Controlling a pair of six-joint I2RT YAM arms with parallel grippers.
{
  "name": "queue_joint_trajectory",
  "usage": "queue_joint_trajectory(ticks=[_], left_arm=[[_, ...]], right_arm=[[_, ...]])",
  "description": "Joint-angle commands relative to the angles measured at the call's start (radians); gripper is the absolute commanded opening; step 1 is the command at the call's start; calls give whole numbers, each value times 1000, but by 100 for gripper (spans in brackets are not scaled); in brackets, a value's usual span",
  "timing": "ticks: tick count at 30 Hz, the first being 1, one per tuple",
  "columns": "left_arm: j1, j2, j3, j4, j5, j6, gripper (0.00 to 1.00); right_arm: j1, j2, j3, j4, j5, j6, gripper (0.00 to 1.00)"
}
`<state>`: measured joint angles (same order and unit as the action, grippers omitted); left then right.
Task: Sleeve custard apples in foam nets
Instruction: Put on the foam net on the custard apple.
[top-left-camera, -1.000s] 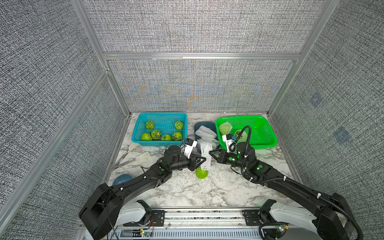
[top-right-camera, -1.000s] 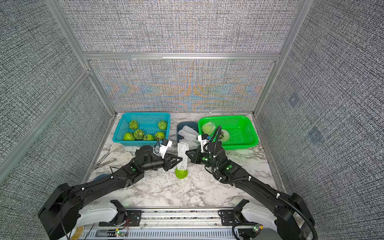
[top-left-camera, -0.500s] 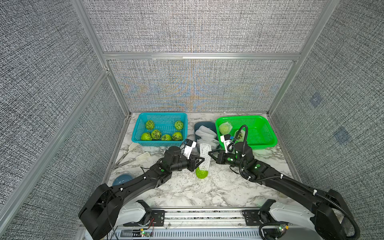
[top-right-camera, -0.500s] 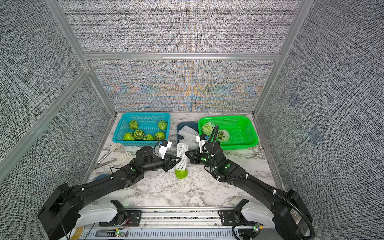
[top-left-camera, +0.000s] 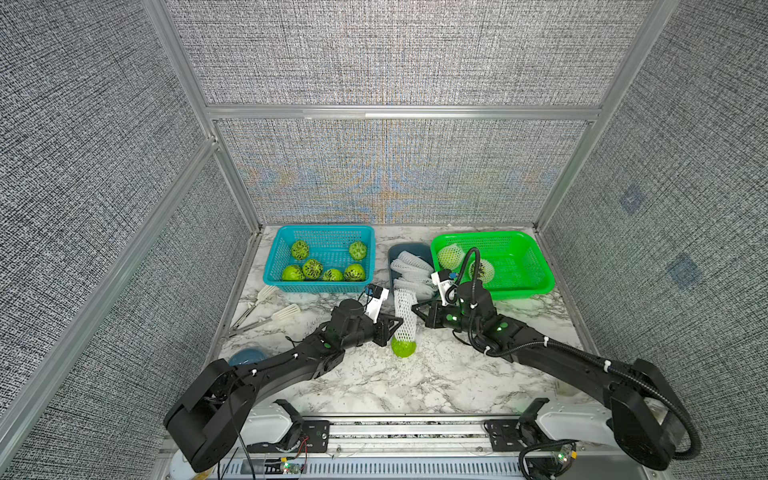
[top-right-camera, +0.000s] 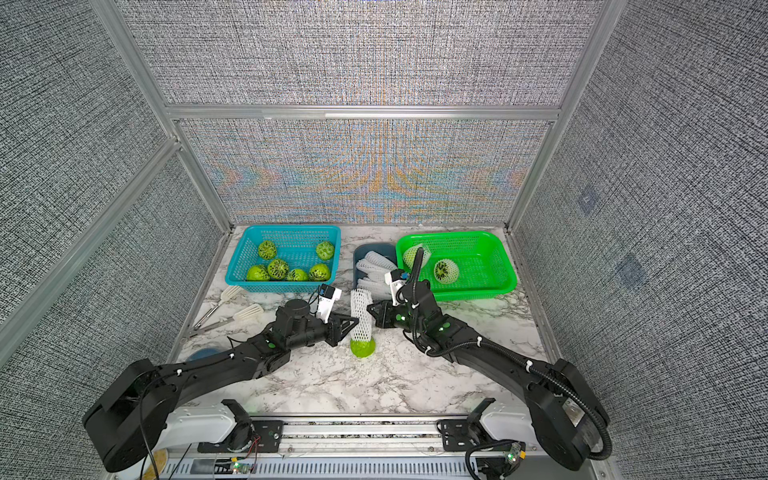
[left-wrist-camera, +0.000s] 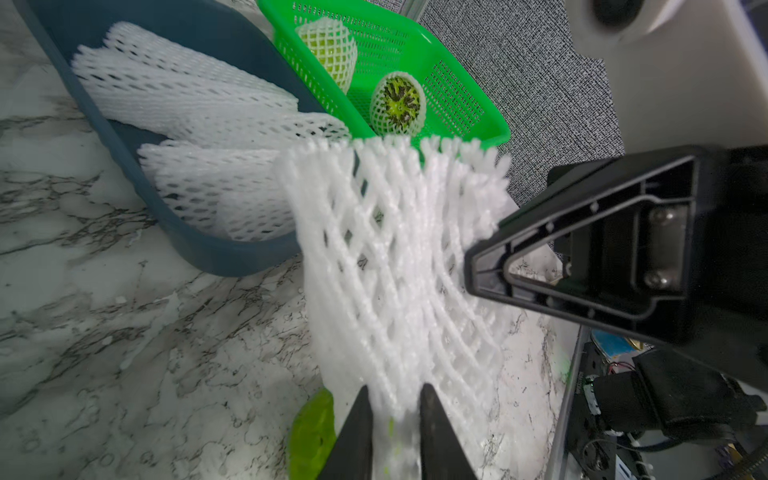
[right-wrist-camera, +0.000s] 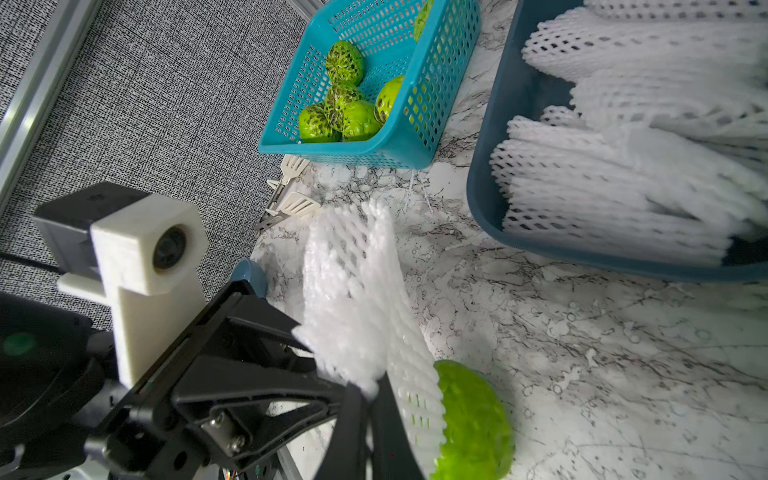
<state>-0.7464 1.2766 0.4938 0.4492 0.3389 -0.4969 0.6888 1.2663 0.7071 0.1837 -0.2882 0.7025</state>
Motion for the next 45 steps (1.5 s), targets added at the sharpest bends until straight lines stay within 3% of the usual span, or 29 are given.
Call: queue_joint_trajectory(ticks=[1,9,30,45], left_arm=[[-2,4,-11,54,-37,29,23],[-5,9,-92,193,-63,23,23],[-7,53,-156,324,-104,57,23],[-7,66,-112,331,-103,107,23]], right_arm=[[3,6,4,28,6,-21,0],[3,30,3,37,14,-53,0],[3,62,-28,99,10,-85,0],[1,73,22,30,59,-157,0]])
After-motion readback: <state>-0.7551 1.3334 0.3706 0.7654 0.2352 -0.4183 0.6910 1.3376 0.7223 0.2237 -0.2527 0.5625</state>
